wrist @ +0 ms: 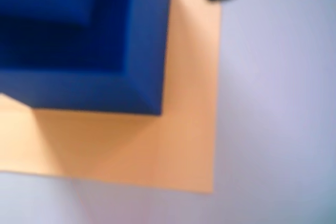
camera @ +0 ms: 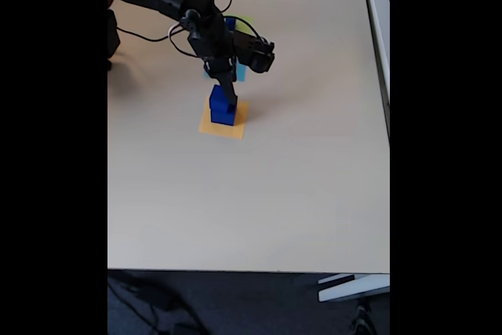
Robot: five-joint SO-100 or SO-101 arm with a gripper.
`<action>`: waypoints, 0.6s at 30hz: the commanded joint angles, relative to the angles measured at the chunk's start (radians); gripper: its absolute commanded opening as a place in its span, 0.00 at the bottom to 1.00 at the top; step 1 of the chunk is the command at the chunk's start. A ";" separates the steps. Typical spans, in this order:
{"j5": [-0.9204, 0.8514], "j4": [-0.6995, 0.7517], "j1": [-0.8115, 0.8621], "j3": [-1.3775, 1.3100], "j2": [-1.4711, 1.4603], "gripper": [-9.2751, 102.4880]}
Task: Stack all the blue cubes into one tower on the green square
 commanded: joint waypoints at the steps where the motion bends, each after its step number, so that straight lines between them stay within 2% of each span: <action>1: -0.031 -0.015 0.020 -0.006 0.092 0.36; 18: -0.057 -0.002 0.049 -0.064 0.067 0.43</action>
